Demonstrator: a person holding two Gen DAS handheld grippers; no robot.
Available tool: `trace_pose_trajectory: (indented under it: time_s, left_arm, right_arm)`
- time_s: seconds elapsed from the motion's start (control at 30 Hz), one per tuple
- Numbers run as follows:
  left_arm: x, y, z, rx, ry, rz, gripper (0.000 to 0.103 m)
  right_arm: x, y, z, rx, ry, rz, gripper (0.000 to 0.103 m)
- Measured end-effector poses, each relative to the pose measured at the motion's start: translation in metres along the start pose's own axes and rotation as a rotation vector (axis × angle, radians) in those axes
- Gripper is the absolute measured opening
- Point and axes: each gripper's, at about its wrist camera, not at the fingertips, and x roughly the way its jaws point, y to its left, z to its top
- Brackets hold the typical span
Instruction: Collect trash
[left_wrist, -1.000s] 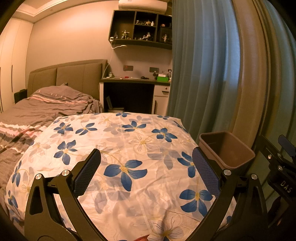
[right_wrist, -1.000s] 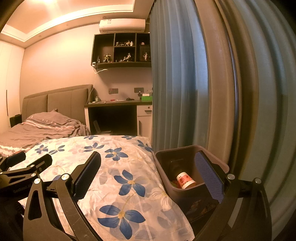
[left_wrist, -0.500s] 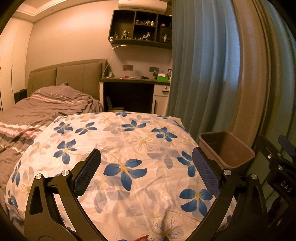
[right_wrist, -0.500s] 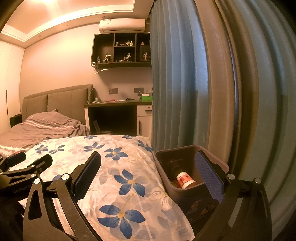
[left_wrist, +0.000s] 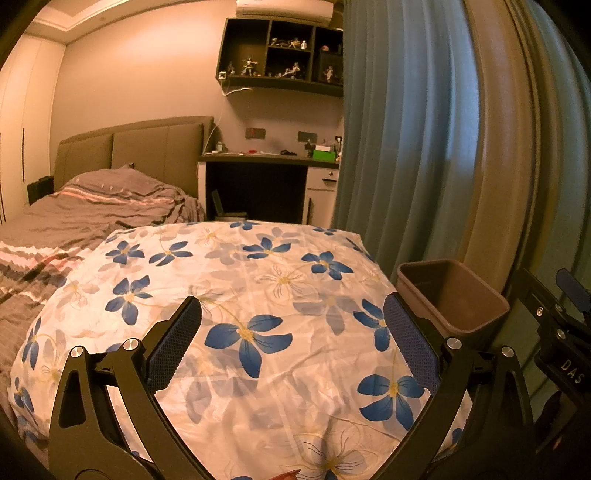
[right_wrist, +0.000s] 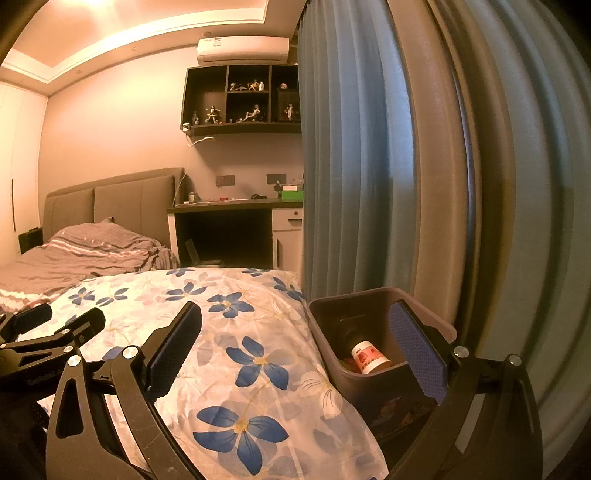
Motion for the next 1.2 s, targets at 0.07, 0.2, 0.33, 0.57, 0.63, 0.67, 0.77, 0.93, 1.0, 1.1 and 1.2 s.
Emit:
trace_pose_trajectory:
  time_s: [0.07,0.2,0.33,0.57,0.63,0.67,0.77,0.93,1.0,1.1,1.2]
  left_arm:
    - [0.0,0.002,0.0,0.0,0.0,-0.001,0.097]
    - [0.0,0.001,0.0,0.0,0.0,0.0,0.097]
    - [0.0,0.0,0.0,0.0,0.0,0.0,0.097]
    - [0.0,0.002,0.0,0.0,0.0,0.001,0.097]
    - [0.0,0.002,0.001,-0.001,0.0,0.0,0.097]
    - [0.0,0.002,0.001,-0.001,0.0,0.0,0.097]
    - [0.0,0.001,0.0,0.001,0.0,-0.005,0.097]
    - [0.002,-0.007,-0.005,0.01,0.007,-0.023,0.097]
    - [0.001,-0.007,-0.006,0.015,0.006,-0.026,0.097]
    - [-0.001,-0.01,-0.007,0.026,-0.001,-0.027,0.097]
    - [0.0,-0.009,-0.005,0.035,-0.006,-0.032,0.091]
  right_arm:
    - [0.0,0.0,0.0,0.001,0.001,0.0,0.097]
    - [0.0,-0.001,0.0,0.0,0.0,0.0,0.097]
    - [0.0,-0.001,0.0,0.001,0.001,0.001,0.098]
    - [0.0,-0.002,0.0,0.001,0.001,0.001,0.097]
    - [0.0,-0.003,0.0,0.001,0.001,0.002,0.097]
    - [0.0,-0.002,-0.001,0.001,0.001,0.001,0.097]
    - [0.0,-0.003,-0.001,0.001,0.001,0.001,0.097]
    - [0.0,-0.003,0.0,0.0,0.0,0.001,0.097]
    - [0.0,-0.004,0.0,0.001,0.0,0.001,0.097]
    - [0.0,-0.004,0.0,0.001,0.001,0.001,0.097]
    - [0.001,-0.005,0.001,0.004,0.002,0.001,0.097]
